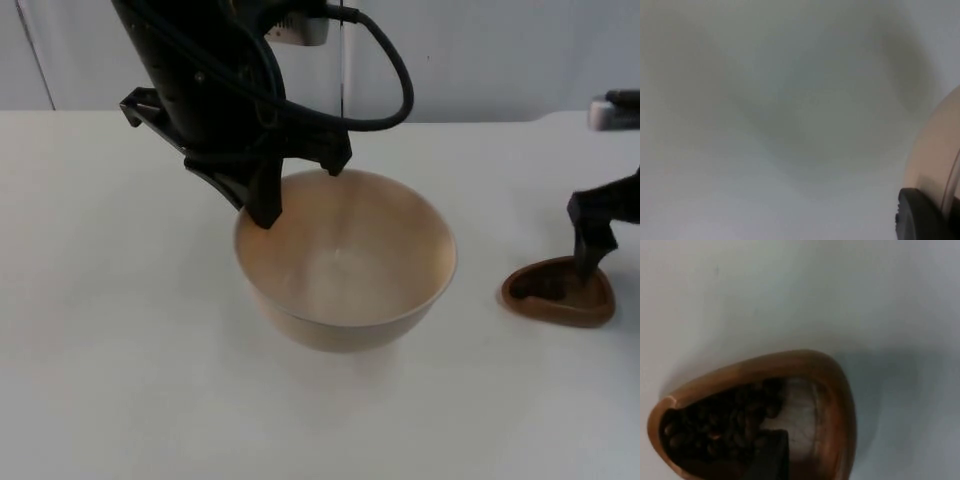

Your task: Pick up the bowl with the left hand and pour the coffee beans from the cup into the bowl with the right hand.

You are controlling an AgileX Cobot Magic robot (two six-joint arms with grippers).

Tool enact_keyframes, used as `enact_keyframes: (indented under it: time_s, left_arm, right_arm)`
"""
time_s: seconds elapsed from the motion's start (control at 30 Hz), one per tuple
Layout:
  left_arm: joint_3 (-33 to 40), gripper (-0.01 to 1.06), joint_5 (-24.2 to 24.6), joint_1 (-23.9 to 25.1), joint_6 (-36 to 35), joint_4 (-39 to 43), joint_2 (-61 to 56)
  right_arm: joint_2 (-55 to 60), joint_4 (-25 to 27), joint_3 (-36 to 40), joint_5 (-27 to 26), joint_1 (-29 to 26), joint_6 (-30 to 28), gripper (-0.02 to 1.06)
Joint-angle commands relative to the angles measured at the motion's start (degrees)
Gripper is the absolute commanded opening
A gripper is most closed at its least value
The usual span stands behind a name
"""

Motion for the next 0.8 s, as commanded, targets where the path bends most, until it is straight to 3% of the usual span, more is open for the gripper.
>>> enact_keyframes:
  time_s: [0.0, 0.23, 0.63, 0.77]
  left_arm:
    - [-0.30, 0.00, -0.21, -0.23, 0.02, -0.76, -1.00]
    - [-0.30, 0.00, -0.32, -0.23, 0.02, -0.76, -1.00]
    - [-0.30, 0.00, -0.59, -0.23, 0.02, -0.76, -1.00]
    - [-0.30, 0.00, -0.81, -0.23, 0.02, -0.76, -1.00]
  right_arm:
    - [0.70, -0.18, 0.35, -0.45, 0.51, -0.15, 0.97]
    - [2.99, -0.18, 0.35, -3.49, 1.12, -0.15, 0.95]
    - [5.02, -0.30, 0.35, -5.81, 1.12, -0.15, 0.81]
    - [5.02, -0.30, 0.35, -5.81, 1.12, -0.15, 0.71]
